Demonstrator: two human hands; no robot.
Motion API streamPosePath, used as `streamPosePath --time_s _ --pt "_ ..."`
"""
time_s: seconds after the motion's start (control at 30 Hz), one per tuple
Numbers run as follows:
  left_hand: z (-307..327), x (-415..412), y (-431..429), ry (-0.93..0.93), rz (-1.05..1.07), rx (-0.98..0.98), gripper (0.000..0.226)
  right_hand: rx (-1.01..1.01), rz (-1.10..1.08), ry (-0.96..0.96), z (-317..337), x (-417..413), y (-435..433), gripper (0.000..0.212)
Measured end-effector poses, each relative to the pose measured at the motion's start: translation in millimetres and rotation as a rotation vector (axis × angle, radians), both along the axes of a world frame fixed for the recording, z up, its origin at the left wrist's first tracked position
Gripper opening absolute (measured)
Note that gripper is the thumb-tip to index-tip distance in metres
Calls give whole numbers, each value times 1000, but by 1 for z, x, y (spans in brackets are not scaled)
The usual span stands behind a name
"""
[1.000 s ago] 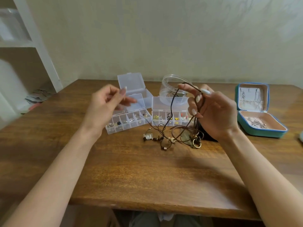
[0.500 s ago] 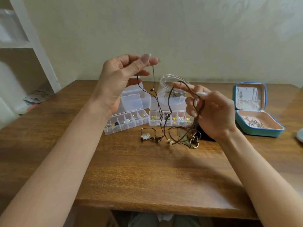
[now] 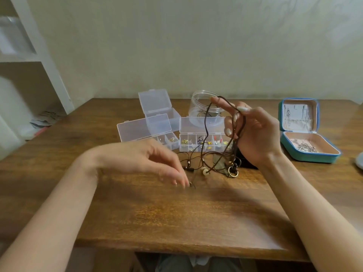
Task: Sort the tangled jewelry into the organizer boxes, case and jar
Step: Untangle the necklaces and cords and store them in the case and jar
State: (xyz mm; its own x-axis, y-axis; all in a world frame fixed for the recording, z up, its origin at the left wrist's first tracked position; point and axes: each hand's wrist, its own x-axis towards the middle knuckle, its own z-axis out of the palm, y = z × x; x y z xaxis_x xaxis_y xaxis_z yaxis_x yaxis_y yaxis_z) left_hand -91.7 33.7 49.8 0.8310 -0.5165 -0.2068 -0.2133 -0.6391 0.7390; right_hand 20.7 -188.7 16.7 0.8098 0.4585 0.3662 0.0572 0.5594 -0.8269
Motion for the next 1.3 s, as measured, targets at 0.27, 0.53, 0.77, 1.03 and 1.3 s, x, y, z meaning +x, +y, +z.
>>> streamPosePath --time_s 0.27,0.53,0.77,1.03,1.3 --pt "-53 53 -6 -442 424 222 14 16 1 0 -2 5 -2 17" --pt "-73 54 -11 -376 286 426 10 39 9 13 -5 11 -4 29" --pt "-56 17 18 -322 711 -516 4 167 4 93 -6 16 -8 26" --pt "-73 8 40 -610 1463 -1023 11 329 -219 237 -2 17 -10 28" --pt "-81 8 35 -658 1388 -768 14 288 -403 174 -3 20 -9 28"
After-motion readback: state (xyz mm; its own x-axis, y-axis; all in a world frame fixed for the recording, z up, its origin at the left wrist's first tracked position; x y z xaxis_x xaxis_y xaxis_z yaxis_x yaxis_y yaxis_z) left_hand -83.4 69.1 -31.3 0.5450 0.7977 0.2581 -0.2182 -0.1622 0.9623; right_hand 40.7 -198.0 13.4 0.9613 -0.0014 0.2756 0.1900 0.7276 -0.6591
